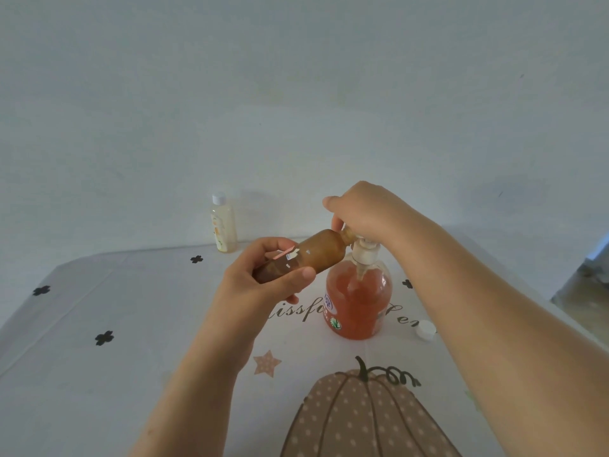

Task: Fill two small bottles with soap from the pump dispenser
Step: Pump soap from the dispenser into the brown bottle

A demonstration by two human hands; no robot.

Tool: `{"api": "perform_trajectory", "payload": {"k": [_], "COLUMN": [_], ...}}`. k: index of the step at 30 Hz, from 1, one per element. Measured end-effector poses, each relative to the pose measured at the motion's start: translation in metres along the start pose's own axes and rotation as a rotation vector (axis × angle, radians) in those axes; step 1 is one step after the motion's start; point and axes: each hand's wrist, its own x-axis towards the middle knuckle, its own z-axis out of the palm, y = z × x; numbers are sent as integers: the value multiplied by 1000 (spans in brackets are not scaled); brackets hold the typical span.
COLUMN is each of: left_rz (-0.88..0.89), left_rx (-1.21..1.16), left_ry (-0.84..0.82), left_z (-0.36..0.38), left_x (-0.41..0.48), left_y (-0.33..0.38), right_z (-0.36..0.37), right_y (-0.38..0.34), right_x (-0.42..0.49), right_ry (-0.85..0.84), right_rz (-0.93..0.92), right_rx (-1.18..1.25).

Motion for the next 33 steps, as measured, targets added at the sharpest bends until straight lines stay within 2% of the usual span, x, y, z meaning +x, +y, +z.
{"api": "perform_trajectory", "payload": {"k": [8, 26, 33], "left_rz": [-23, 31, 30], "left_rx": [40, -40, -73], "left_ry": [4, -34, -55], "left_z": [-1, 0, -1], "left_x": [2, -2, -1], "left_y": [-1, 2, 0], "right_z": [9, -8, -7], "right_y": [6, -8, -7], "right_x": [3, -3, -6], "right_ry": [12, 2, 6], "right_rz": [13, 22, 22], "right_rx": [-1, -76, -32]}}
